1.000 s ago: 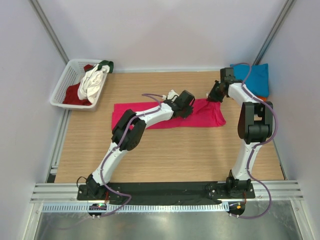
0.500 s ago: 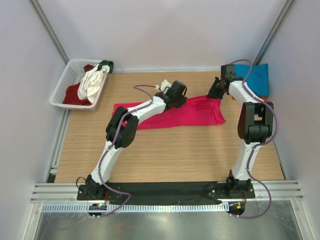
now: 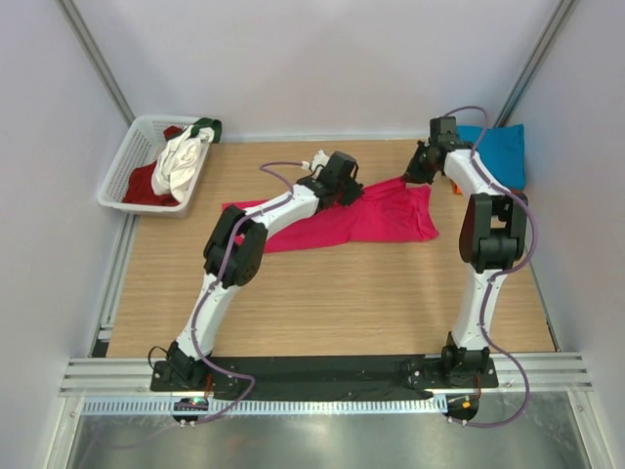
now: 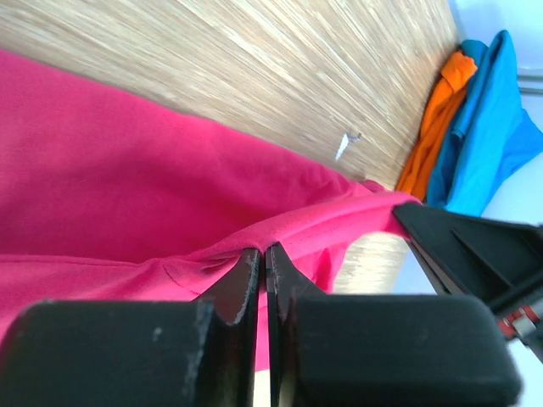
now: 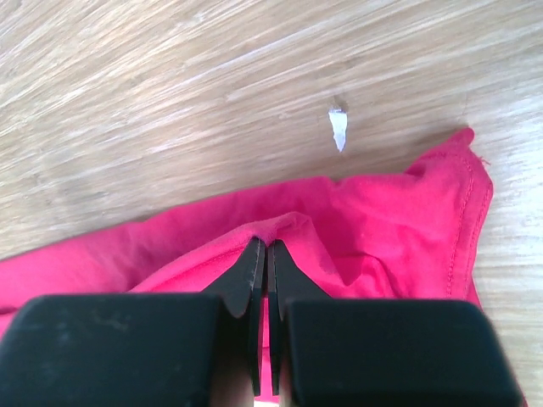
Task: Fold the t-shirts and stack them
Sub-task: Fold the tshirt
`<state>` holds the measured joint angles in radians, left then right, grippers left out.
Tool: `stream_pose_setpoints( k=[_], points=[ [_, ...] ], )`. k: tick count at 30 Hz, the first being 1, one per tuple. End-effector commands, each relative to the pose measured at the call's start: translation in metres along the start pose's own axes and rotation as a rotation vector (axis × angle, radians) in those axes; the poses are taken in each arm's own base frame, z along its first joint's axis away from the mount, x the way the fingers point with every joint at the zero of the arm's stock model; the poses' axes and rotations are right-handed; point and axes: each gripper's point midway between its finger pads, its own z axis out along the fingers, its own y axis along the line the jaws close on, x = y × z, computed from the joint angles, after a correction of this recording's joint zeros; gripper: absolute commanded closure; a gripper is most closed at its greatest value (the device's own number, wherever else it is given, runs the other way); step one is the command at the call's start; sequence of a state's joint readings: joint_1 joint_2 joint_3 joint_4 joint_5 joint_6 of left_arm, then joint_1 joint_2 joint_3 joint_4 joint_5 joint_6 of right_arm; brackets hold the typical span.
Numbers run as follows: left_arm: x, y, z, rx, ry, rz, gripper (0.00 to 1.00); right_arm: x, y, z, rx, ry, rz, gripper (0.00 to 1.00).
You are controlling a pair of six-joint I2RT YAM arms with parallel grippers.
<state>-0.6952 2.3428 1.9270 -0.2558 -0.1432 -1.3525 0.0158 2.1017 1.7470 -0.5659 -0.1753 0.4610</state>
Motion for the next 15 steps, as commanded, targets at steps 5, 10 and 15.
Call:
stream_pose_setpoints(
  k=[5,10,15],
  points=[
    [-0.008,-0.022,0.000,0.085,0.024,0.011,0.89,-0.015,0.007,-0.004,-0.013,-0.019,-0.034,0.99],
    [-0.006,-0.014,0.003,0.054,0.031,-0.024,0.69,-0.015,0.008,-0.006,-0.019,-0.023,-0.031,0.99],
    [-0.001,-0.012,0.010,0.051,0.042,-0.071,0.66,-0.012,0.008,-0.003,-0.025,-0.012,-0.028,0.99]
  ],
)
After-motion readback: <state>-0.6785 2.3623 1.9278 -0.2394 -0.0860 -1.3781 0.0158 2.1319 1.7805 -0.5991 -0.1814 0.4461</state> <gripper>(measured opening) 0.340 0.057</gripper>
